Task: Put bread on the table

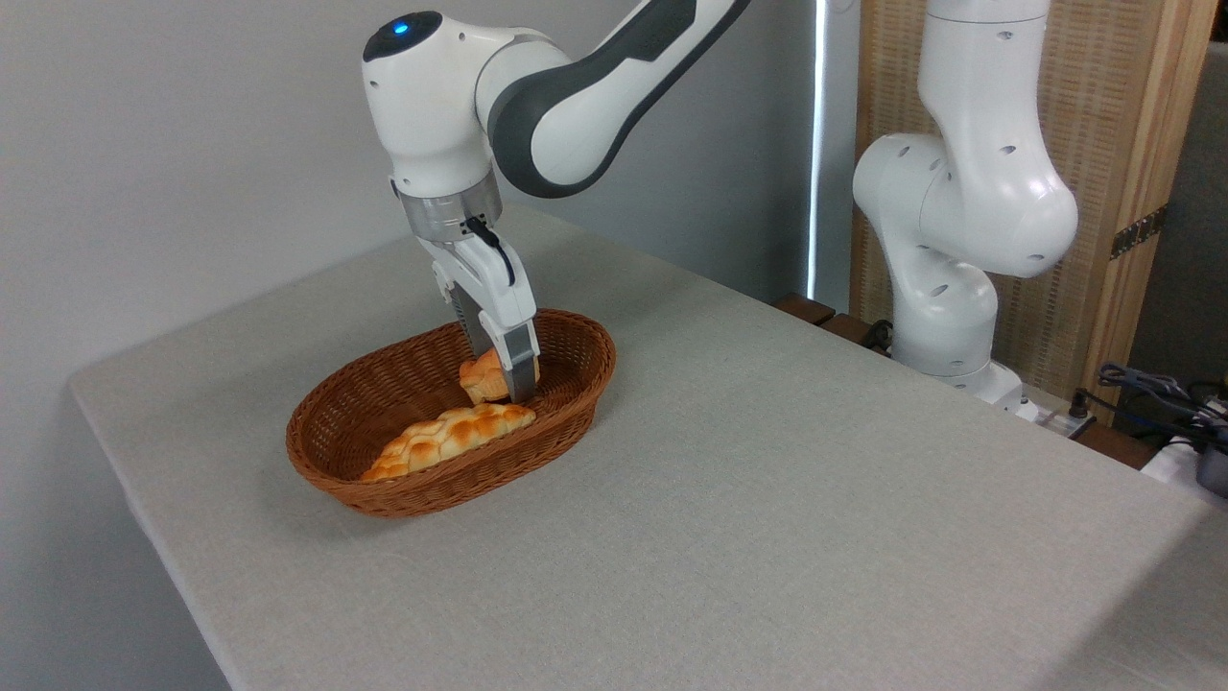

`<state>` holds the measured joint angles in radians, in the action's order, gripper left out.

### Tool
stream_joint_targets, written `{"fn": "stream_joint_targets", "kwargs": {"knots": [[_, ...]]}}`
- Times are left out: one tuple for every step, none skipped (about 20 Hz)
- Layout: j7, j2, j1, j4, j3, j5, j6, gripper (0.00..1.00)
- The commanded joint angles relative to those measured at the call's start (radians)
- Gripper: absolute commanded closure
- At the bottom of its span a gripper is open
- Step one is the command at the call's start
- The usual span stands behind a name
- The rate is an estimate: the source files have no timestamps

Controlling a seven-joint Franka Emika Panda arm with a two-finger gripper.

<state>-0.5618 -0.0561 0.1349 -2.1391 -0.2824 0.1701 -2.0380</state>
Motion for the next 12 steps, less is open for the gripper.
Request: {"fn": "stream_joint_targets", "kwargs": {"knots": [[-0.004,-0.021,-0.004,-0.022,-0.001,0.003,-0.018,0.48],[-0.004,-0.021,-0.004,-0.022,-0.001,0.003,-0.018,0.51],[-0.004,-0.021,-0.004,-0.022,-0.001,0.003,-0.018,0.51],[-0.004,-0.021,-0.004,-0.022,-0.001,0.003,-0.018,0.51],[-0.004,-0.021,-0.004,-0.022,-0.001,0.003,-0.018,0.51],[-0.006,-0.021,-0.004,-0.022,-0.001,0.003,-0.018,0.51],[-0.006,-0.021,-0.004,-0.022,-0.001,0.003,-0.016,0.51],[-0.006,-0.021,-0.006,-0.021,-0.001,0.003,-0.016,0.51],[-0.007,-0.021,-0.006,-0.021,-0.001,0.003,-0.016,0.51],[-0.007,-0.021,-0.006,-0.021,-0.001,0.003,-0.016,0.51],[-0.009,-0.021,-0.006,-0.021,-0.001,0.003,-0.015,0.51],[-0.009,-0.022,-0.006,-0.019,-0.001,0.003,-0.010,0.51]]}}
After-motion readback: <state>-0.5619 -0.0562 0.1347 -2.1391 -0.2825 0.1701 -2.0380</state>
